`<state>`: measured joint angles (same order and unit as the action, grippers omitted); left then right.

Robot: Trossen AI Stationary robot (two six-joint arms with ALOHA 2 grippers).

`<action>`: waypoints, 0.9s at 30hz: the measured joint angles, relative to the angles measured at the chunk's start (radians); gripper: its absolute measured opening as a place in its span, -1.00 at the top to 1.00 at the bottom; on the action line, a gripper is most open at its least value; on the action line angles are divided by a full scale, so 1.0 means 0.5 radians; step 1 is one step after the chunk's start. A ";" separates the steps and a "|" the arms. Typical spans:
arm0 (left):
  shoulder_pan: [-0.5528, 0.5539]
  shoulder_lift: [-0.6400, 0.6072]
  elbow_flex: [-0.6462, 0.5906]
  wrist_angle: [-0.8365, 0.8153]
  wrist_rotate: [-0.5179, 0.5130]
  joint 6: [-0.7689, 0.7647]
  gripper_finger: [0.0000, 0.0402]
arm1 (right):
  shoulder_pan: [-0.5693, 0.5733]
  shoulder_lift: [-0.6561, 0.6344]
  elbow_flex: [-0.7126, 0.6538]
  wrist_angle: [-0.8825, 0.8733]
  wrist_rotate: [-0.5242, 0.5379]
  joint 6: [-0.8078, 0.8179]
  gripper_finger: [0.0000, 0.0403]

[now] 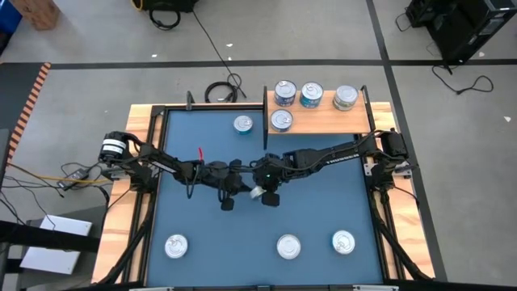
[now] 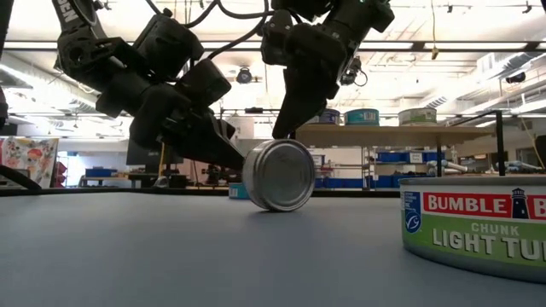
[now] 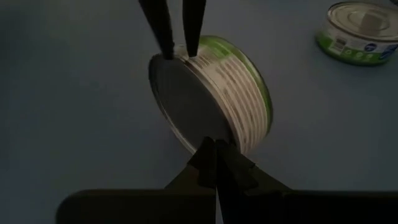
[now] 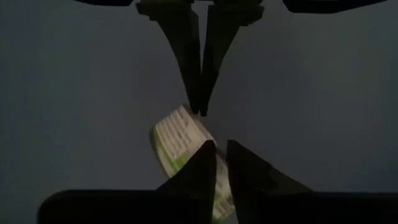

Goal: Stack canned seafood by type on shelf
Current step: Put the center green tuna can on the shelf aligned with the other green tuna cans on the shelf

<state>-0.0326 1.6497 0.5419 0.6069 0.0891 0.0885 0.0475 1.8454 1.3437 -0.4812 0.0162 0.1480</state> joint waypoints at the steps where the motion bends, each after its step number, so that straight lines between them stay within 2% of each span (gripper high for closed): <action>1: 0.000 0.000 0.000 -0.001 -0.019 0.015 1.00 | 0.001 0.000 0.000 0.000 0.024 -0.021 0.72; 6: 0.000 -0.025 0.000 -0.029 -0.050 0.019 1.00 | 0.001 0.000 0.000 0.002 0.132 -0.102 0.49; 14: 0.000 -0.111 -0.001 -0.239 -0.193 0.026 1.00 | 0.030 -0.032 0.005 -0.024 0.139 -0.252 0.14; 17: 0.000 -0.111 -0.002 -0.230 -0.193 0.026 1.00 | 0.054 -0.050 0.046 -0.175 0.149 -0.341 0.03; 22: 0.000 -0.111 -0.006 -0.212 -0.192 0.026 1.00 | 0.094 -0.056 0.064 -0.469 0.284 -0.607 -0.10; 27: 0.000 -0.111 -0.007 -0.219 -0.188 0.026 1.00 | 0.097 -0.043 0.008 -0.483 0.308 -0.725 -0.20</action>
<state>-0.0326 1.5940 0.5385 0.4975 -0.0051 0.1013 0.0959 1.8236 1.3480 -0.7226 0.1703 -0.2146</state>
